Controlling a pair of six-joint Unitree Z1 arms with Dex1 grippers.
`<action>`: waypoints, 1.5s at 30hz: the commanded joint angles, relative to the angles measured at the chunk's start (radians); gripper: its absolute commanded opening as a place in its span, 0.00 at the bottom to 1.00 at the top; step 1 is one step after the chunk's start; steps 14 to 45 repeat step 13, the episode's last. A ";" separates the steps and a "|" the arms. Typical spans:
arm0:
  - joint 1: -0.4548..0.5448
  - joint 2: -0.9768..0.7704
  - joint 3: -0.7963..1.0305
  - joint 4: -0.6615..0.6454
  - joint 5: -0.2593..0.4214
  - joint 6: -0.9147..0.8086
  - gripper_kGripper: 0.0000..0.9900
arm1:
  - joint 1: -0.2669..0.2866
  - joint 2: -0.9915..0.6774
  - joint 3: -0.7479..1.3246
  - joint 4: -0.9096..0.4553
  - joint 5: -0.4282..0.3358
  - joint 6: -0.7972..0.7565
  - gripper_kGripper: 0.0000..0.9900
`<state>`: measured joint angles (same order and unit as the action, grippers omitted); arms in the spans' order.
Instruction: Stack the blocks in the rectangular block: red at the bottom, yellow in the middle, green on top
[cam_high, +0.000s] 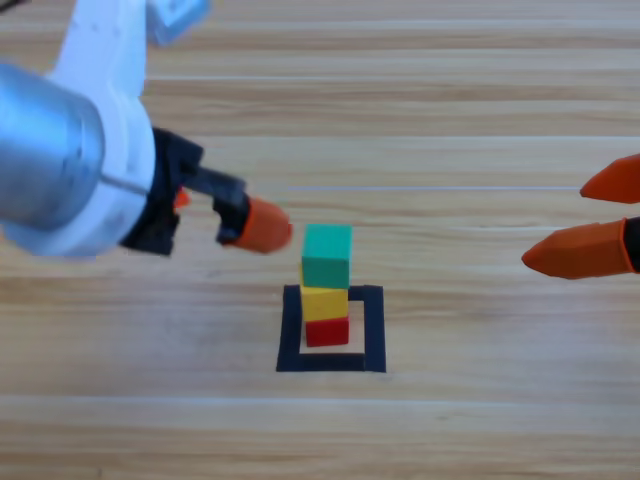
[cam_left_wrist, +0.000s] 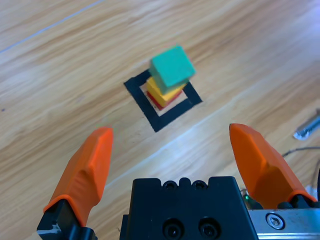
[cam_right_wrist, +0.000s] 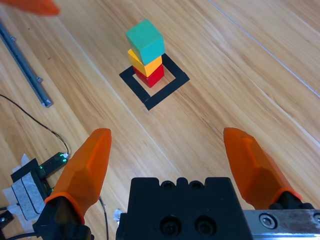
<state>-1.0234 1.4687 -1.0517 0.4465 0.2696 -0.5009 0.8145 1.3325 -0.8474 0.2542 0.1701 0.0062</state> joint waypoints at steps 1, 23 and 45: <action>-0.101 -0.022 0.039 -0.066 0.020 0.055 1.00 | -0.020 0.071 -0.009 0.017 -0.007 -0.012 1.00; -0.101 -0.030 0.068 -0.088 0.031 0.055 1.00 | -0.020 0.073 -0.015 0.027 -0.017 -0.014 1.00; -0.101 -0.030 0.068 -0.088 0.031 0.055 1.00 | -0.020 0.073 -0.015 0.027 -0.017 -0.014 1.00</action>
